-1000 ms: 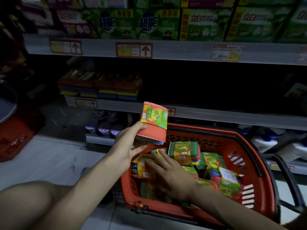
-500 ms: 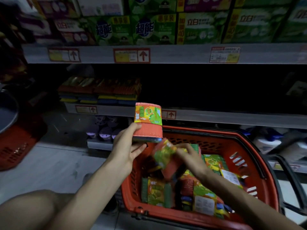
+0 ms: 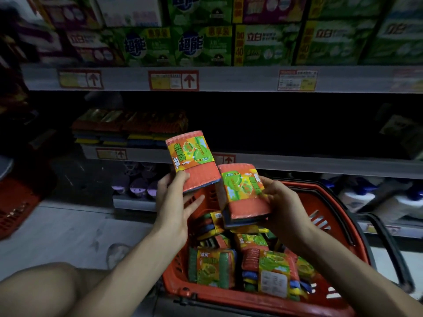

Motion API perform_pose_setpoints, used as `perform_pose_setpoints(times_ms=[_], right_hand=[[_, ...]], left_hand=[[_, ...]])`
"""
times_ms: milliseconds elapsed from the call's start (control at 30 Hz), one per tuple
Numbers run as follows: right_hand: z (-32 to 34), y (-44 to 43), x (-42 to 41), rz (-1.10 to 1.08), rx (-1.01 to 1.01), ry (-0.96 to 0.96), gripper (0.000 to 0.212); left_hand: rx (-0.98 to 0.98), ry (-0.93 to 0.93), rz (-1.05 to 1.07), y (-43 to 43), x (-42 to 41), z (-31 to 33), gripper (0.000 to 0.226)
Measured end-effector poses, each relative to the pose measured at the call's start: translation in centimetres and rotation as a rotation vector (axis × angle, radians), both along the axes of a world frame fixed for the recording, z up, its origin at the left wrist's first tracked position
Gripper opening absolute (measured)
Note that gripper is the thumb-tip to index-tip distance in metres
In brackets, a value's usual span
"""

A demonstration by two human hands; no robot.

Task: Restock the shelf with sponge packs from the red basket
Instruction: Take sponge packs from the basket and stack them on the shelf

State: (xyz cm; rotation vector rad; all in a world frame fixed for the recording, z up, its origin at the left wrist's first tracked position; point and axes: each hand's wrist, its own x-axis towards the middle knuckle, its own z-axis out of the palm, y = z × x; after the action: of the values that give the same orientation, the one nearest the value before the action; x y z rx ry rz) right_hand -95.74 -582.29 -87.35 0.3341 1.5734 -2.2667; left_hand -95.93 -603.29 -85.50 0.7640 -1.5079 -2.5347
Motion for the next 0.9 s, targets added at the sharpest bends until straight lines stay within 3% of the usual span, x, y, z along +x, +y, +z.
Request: perform_pose_setpoints(times_ms=[133, 333, 467, 567, 700, 800, 900], right_hand=[[1.0, -0.3, 0.7, -0.029, 0.213, 0.044, 0.062], [2.1, 1.2, 0.3, -0.051, 0.307, 0.177, 0.075], [3.2, 2.3, -0.3, 0.052, 0.384, 0.276, 0.050], [3.9, 2.4, -0.8, 0.131, 0.281, 0.209, 0.037], [4.3, 1.5, -1.3, 0.188, 0.220, 0.053, 0.054], [3.8, 0.5, -0.8, 0.171, 0.409, 0.179, 0.048], [2.7, 0.0, -0.4, 0.187, 0.842, 0.504, 0.041]], left_hand=[[0.031, 0.009, -0.023, 0.7, 0.0, 0.1, 0.021], [0.025, -0.012, -0.054, 1.2, 0.0, -0.3, 0.031], [0.001, -0.025, -0.016, 0.5, -0.3, -0.3, 0.035], [-0.022, -0.028, -0.003, -0.3, -0.4, -0.3, 0.035], [-0.051, -0.005, -0.008, -1.0, -0.1, -0.6, 0.035], [-0.038, -0.003, -0.015, -0.9, 0.1, -0.6, 0.033], [-0.047, -0.002, 0.001, -0.8, 0.1, -0.7, 0.034]])
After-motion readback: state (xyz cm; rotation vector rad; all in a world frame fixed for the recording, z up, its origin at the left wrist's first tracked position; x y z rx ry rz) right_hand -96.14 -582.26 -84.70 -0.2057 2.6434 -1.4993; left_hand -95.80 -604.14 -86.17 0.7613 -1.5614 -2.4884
